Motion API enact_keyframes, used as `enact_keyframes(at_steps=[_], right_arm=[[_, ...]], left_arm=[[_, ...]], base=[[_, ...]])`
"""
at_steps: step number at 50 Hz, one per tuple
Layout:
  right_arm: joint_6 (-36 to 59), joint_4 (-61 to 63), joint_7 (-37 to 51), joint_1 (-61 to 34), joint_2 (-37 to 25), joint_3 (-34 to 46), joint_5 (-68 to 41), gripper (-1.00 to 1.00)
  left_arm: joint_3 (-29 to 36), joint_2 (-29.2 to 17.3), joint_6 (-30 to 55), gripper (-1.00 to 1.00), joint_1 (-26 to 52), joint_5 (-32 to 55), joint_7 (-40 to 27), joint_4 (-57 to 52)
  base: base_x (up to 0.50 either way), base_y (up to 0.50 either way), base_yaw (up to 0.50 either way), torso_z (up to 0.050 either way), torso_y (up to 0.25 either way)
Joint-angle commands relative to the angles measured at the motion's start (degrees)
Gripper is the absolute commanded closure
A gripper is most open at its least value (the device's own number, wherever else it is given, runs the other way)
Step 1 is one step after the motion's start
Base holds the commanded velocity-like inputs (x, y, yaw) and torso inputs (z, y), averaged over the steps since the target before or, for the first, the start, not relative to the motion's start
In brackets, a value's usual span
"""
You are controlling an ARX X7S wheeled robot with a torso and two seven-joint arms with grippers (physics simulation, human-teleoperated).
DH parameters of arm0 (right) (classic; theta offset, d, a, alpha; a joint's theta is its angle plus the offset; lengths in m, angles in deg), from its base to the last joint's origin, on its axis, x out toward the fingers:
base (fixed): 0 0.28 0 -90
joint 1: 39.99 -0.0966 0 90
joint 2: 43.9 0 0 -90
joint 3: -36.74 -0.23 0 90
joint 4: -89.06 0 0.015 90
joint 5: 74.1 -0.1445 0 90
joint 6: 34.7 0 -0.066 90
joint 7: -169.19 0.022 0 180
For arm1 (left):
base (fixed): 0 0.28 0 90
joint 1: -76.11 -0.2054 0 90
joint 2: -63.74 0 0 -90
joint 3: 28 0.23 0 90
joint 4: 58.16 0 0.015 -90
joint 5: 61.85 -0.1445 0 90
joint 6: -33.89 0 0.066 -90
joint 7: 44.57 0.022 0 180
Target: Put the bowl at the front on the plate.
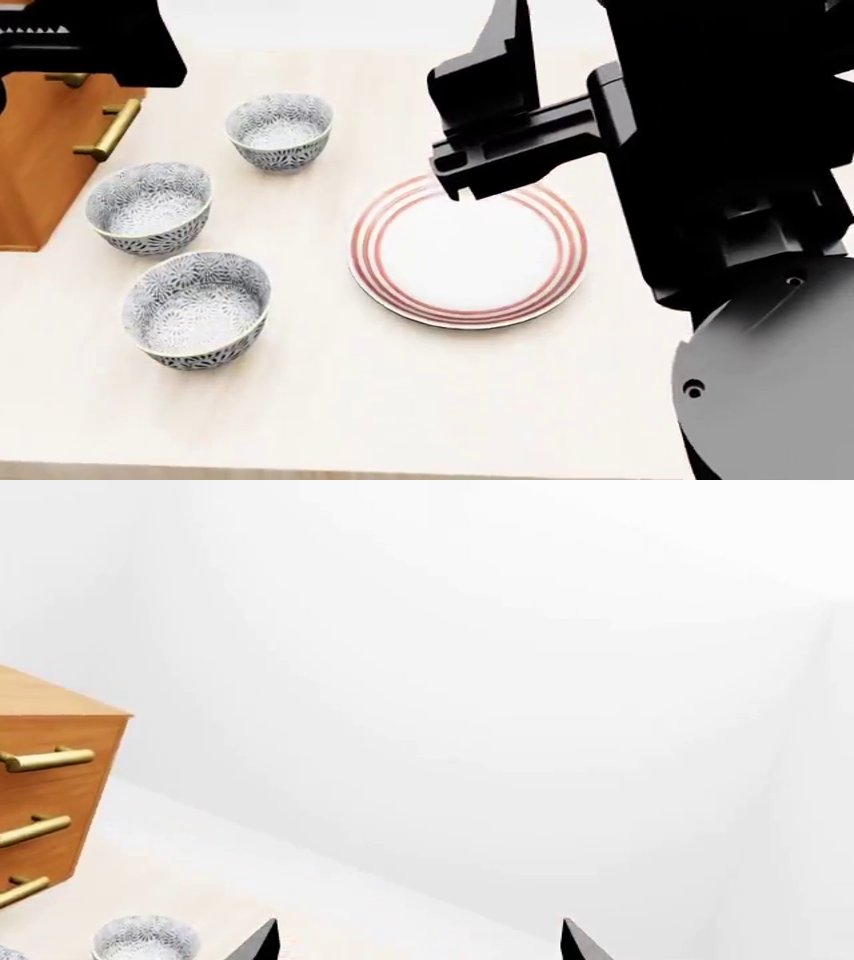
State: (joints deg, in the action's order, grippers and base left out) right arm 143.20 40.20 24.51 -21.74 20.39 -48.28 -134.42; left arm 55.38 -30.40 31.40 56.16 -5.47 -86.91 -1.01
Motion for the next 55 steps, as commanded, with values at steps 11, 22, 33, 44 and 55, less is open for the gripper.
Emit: enact_keyframes(at_steps=[11, 22, 33, 44, 55], right_arm=[[-1.1, -1.6, 5.1, -1.3, -1.8, 0.6, -6.5, -1.0], [-2.3, -1.8, 6.1, -1.3, -2.7, 1.5, -7.6, -1.0], [-3.2, -2.0, 6.9, -1.3, -3.3, 1.9, -8.8, -1.0], [-4.1, -2.4, 7.6, -1.4, -3.9, 2.5, -9.5, -1.0], [-5.4, -2.7, 7.6, -1.4, -4.5, 3.5, -9.6, -1.0]], left_arm=[[1.1, -2.6, -2.7, -1.0, -1.6, 4.1, -3.1, 0.9], [1.7, -3.4, -3.7, -1.0, -1.8, 5.5, -4.1, 1.3], [1.4, -3.4, -3.7, -1.0, -1.7, 7.8, -5.6, 2.1], [1.9, -4.2, -4.7, -1.0, -1.7, 9.2, -6.5, 2.7], [2.6, -5.2, -6.0, -1.0, -2.0, 10.6, -7.4, 3.1]], base=[[0.17, 0.0, 0.0, 0.0, 0.0], [0.17, 0.0, 0.0, 0.0, 0.0], [0.18, 0.0, 0.0, 0.0, 0.0], [0.18, 0.0, 0.0, 0.0, 0.0], [0.18, 0.0, 0.0, 0.0, 0.0]])
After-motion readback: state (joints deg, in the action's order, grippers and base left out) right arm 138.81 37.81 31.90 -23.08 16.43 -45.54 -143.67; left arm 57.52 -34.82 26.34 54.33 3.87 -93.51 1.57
